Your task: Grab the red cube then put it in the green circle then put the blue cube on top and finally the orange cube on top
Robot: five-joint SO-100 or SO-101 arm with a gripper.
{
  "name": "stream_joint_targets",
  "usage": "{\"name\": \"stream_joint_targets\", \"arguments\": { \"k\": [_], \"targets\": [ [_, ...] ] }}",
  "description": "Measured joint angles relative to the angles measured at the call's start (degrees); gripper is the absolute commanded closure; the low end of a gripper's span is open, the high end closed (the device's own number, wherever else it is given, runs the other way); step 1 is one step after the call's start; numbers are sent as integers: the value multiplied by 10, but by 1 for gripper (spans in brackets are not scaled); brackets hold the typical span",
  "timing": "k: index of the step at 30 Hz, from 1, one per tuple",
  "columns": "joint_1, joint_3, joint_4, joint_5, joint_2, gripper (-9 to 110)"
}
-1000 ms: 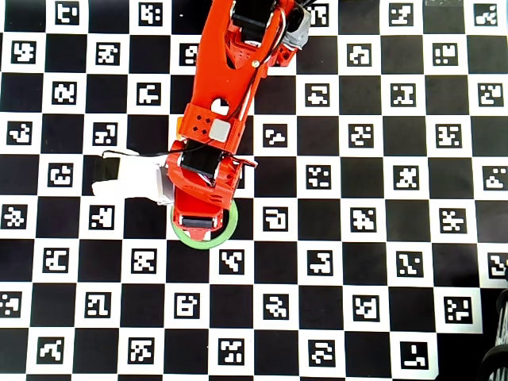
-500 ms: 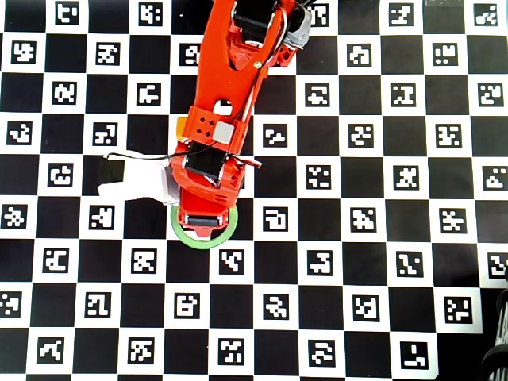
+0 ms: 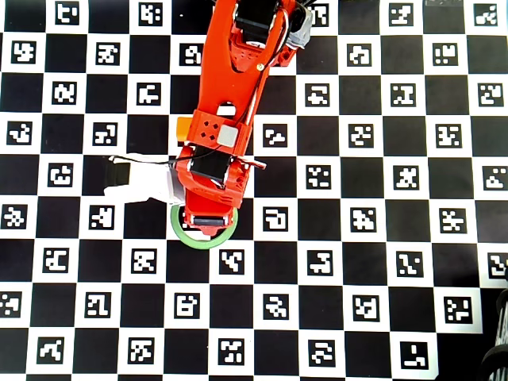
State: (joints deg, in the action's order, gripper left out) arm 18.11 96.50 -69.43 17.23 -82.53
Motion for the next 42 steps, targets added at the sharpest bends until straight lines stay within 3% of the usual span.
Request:
{"name": "stream_joint_targets", "arguments": {
  "k": [42],
  "targets": [
    [16,35,34,16,0,92]
  ]
}}
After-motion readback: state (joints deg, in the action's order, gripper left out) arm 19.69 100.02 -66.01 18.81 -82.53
